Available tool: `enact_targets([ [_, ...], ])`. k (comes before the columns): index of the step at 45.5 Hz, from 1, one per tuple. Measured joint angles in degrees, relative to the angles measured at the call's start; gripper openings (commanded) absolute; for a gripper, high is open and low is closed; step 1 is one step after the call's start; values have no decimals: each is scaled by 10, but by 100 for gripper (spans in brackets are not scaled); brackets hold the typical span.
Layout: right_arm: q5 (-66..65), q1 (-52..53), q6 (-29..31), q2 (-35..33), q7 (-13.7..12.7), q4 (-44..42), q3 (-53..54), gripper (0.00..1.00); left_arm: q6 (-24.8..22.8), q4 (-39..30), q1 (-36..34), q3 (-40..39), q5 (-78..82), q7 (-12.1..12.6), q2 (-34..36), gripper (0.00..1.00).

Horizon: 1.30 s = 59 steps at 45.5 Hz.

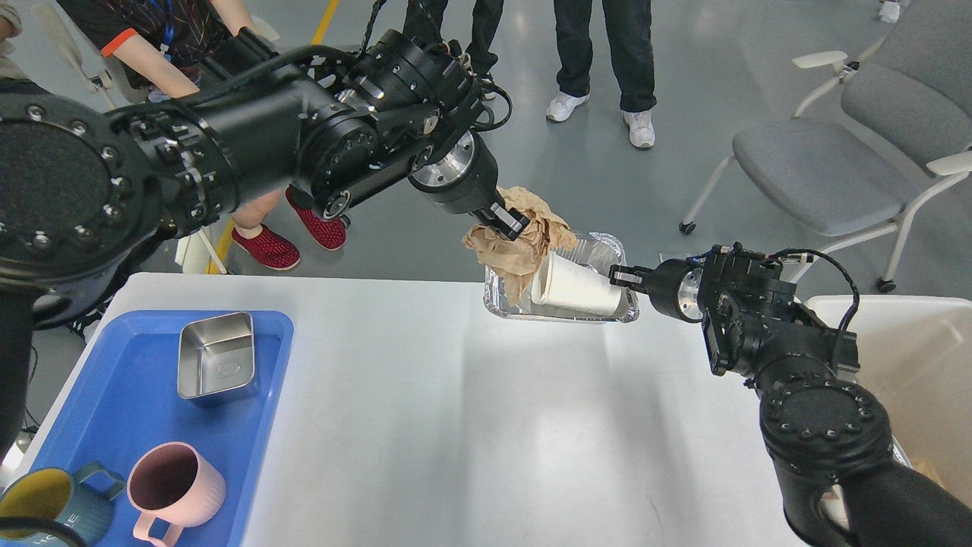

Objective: Tidy desktop
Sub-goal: 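Lift the paper towel with the left gripper over the foil tray, then release the paper towel into the foil tray and withdraw the left gripper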

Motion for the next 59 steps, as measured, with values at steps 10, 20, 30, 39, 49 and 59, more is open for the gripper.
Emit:
enact_targets([
  [10, 0, 0, 0, 0, 0, -1, 0, 0, 24, 106, 63, 1, 0, 0, -39, 5],
  [20, 0, 0, 0, 0, 0, -1, 0, 0, 63, 135, 104, 1, 2, 2, -48, 6],
  [30, 0, 1, 0, 0, 0, -1, 0, 0, 88, 167, 136, 0, -2, 14, -64, 11],
  [39, 0, 1, 0, 0, 1, -1, 0, 0, 105, 173, 150, -1, -4, 15, -69, 24],
  [49, 0, 3, 0, 0, 1, -1, 0, 0, 129, 173, 162, -6, -5, 15, -73, 67],
  [59, 1, 3, 0, 0, 1, -1, 0, 0, 171, 173, 168, -10, -40, 14, -73, 96],
])
